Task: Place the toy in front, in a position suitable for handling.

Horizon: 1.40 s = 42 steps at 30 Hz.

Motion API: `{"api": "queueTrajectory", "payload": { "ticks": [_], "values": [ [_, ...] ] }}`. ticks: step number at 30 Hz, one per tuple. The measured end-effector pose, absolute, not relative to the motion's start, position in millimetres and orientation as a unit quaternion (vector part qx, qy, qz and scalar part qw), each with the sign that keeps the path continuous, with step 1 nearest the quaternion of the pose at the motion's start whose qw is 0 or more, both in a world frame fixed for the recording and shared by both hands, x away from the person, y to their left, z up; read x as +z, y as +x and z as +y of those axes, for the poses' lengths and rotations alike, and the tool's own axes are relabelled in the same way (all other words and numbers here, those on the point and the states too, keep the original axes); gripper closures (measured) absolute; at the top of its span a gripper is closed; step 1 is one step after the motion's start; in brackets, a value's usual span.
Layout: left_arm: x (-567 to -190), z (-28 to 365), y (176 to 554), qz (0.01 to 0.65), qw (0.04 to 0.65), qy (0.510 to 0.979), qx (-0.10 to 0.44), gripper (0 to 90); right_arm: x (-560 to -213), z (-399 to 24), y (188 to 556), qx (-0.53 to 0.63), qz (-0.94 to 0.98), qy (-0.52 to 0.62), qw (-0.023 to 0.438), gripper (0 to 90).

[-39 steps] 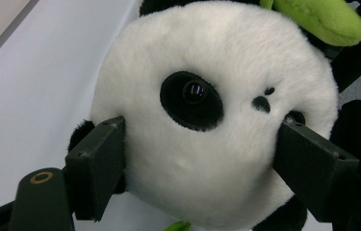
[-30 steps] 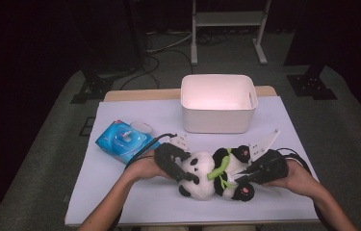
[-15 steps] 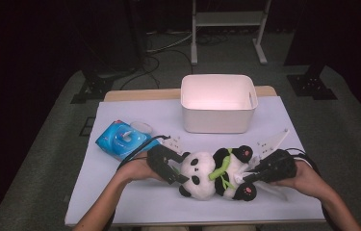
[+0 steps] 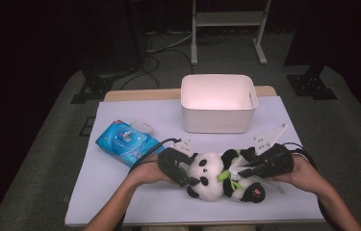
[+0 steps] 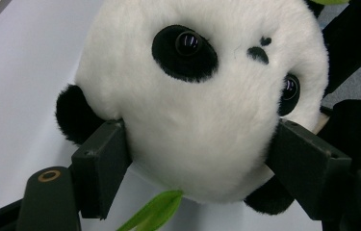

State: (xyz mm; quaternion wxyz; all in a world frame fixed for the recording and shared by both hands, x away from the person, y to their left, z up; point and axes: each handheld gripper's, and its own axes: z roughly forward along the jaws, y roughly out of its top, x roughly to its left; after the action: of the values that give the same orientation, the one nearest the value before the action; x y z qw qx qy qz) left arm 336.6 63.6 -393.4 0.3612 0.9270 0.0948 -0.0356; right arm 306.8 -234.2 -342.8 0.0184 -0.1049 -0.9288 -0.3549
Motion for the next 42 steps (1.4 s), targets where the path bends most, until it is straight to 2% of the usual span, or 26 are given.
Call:
{"api": "queueTrajectory", "payload": {
  "ticks": [11,22,26,29,31,38,42],
  "values": [
    [-394.3,54.0,331.9,0.084,0.362,0.928,-0.026,23.8,-334.1,-204.1,313.7,-0.342,-0.936,-0.084,0.021,82.6],
    [-392.3,51.5,327.4,0.079,0.362,0.929,-0.019,23.8,-326.1,-200.4,319.0,-0.354,-0.931,-0.088,0.011,82.5],
    [-392.4,50.5,326.3,0.079,0.362,0.929,-0.018,23.7,-328.6,-183.8,322.5,-0.344,-0.936,-0.076,0.025,82.3],
    [-393.7,52.1,326.6,0.077,0.360,0.929,-0.019,23.7,-333.6,-173.5,322.1,-0.326,-0.942,-0.067,0.026,78.5],
    [-394.0,52.5,326.7,0.079,0.363,0.928,-0.021,23.7,-331.7,-175.7,322.1,-0.332,-0.940,-0.072,0.029,69.2],
    [-394.0,52.6,327.7,0.078,0.362,0.928,-0.021,23.7,-327.5,-187.8,319.3,-0.339,-0.936,-0.085,0.032,60.6],
    [-393.9,52.6,328.1,0.078,0.362,0.929,-0.021,23.6,-321.5,-196.4,318.3,-0.352,-0.931,-0.089,0.028,58.9]
  ]
}}
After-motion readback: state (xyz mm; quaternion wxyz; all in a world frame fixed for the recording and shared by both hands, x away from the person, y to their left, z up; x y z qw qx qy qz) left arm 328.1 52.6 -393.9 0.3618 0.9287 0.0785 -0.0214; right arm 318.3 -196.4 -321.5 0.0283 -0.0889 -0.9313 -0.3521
